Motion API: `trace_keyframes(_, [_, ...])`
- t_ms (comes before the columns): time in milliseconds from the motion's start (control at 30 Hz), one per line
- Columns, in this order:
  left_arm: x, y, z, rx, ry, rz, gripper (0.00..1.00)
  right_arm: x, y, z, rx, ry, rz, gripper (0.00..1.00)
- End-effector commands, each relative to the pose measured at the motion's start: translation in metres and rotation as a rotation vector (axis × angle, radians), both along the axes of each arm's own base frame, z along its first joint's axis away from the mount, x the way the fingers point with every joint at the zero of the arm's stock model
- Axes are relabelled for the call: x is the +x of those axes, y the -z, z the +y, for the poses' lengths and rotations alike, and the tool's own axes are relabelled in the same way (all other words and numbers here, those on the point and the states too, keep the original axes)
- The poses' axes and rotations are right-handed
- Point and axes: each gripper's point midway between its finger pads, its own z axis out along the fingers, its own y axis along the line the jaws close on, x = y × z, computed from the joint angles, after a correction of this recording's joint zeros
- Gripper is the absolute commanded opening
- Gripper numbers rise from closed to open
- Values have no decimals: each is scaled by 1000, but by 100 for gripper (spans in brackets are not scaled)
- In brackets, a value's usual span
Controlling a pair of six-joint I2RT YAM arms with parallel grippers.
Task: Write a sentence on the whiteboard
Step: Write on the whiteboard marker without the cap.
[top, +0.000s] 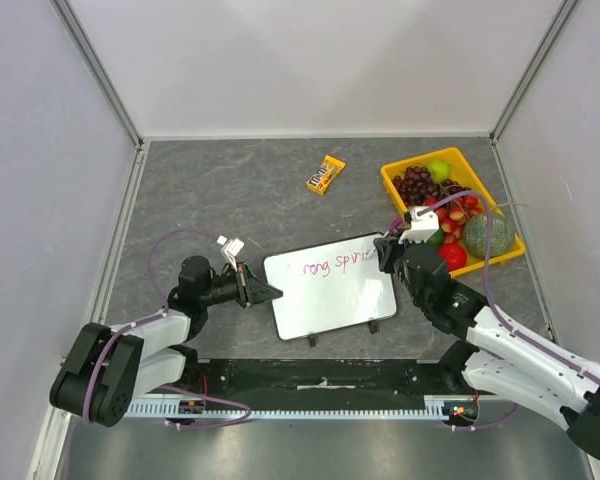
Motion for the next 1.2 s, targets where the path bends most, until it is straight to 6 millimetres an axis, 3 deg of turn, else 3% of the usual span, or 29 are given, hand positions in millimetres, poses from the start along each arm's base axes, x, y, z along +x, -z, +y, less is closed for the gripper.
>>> trace_keyframes(0, [4, 18, 8, 64, -52, 29, 2, -7, 21, -7, -33, 5, 52, 0])
trace_keyframes(300, [4, 18, 7, 64, -52, 28, 2, -7, 16, -17, -32, 50, 35, 0])
trace_keyframes(600, [4, 18, 8, 62, -53, 31, 2, 0, -19, -17, -7, 71, -25, 0])
trace_keyframes(767, [3, 18, 8, 62, -52, 28, 2, -7, -45, -18, 49, 39, -75, 0])
trace_keyframes(867, [3, 19, 8, 63, -52, 31, 2, -13, -51, -18, 67, 15, -88, 0])
trace_keyframes(1167, [4, 18, 8, 62, -54, 29, 2, -19, -41, -14, 46, -30, -63, 0])
